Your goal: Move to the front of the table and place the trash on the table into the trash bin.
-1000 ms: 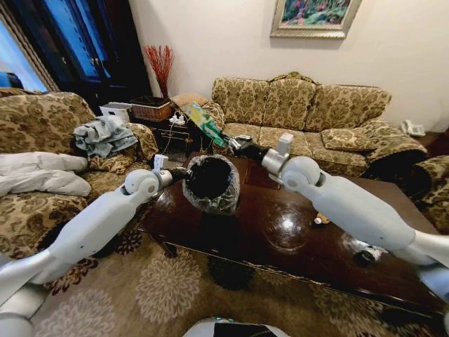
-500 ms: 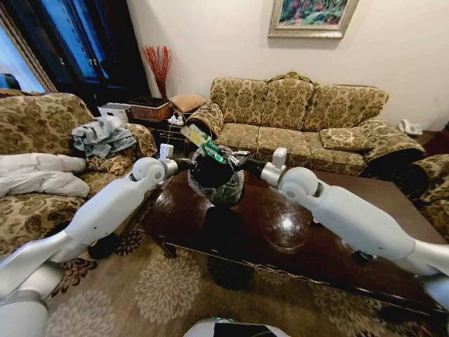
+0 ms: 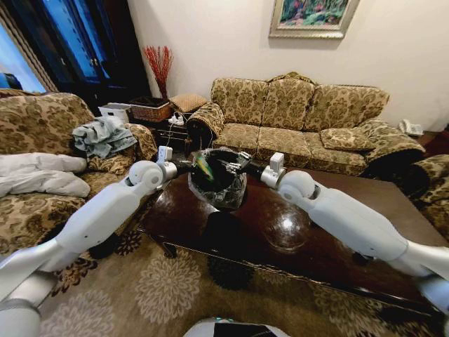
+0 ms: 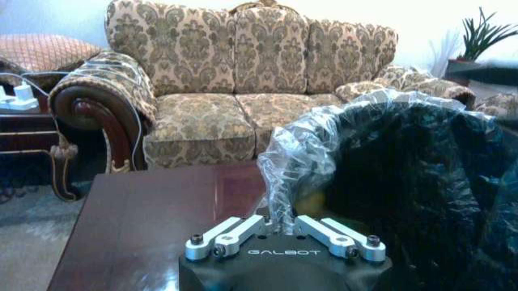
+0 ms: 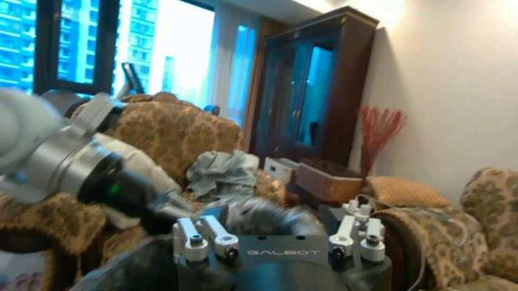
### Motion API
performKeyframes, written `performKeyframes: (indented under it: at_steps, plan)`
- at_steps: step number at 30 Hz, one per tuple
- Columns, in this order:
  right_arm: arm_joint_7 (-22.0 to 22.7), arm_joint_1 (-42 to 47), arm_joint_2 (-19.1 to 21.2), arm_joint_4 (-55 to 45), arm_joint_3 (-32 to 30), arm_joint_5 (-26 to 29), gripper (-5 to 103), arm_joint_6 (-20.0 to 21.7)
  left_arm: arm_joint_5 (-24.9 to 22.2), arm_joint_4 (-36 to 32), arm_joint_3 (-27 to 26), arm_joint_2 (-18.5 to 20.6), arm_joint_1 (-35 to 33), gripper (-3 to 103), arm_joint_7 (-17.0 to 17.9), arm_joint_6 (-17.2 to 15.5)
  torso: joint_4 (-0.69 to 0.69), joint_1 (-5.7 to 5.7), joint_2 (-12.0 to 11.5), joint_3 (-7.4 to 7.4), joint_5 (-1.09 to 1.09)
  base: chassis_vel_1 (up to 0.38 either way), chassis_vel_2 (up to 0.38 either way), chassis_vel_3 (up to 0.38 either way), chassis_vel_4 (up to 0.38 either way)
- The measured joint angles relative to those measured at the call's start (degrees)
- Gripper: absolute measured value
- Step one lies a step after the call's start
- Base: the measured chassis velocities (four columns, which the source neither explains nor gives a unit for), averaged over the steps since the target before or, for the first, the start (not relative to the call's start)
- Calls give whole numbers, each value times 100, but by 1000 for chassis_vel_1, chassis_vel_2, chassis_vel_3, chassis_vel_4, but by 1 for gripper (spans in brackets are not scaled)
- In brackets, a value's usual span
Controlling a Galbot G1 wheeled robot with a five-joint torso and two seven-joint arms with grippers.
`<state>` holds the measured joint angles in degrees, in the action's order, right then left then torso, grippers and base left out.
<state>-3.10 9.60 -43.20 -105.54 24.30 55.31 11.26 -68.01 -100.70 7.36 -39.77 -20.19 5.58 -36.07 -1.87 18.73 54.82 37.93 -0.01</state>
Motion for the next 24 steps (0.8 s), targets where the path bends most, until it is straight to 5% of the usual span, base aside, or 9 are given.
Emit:
performKeyframes:
  at_steps: [5, 9, 14, 16, 20, 24]
  plan:
    - [398, 190, 165, -335, -510, 210, 91, 83, -78, -261, -146, 214, -183, 2, 42, -49, -1, 1, 0, 0, 1, 0, 0, 0, 0]
    - [954, 912, 743, -1105, -1601, 816, 100, 354, -19, -671, -452, 380, -636, 2, 139, -108, 0, -1, 1, -1, 0, 0, 0, 0, 0]
    - [1601, 1821, 1266, -1407, -2145, 683, 100, 333, 295, -944, -865, 455, -1192, 2, 188, -21, 6, -1, 1, -1, 2, 0, 0, 0, 0]
    - [2187, 2506, 1527, -1621, -2493, 363, 100, 487, 571, -1213, -1295, 556, -1709, 2, 233, 133, 2, 0, 0, 0, 5, 0, 0, 0, 0]
    - [2720, 3634, 1518, -1766, -3399, 45, 100, 814, 622, -1512, -1660, 487, -2204, 2, 514, 219, 0, -1, 1, -1, -2, 0, 0, 0, 0]
    - [2719, 4572, 1212, -1637, -4207, -129, 100, 976, 716, -1685, -1879, 330, -2471, 2, 611, 262, 0, -1, 1, -1, 2, 0, 0, 0, 0]
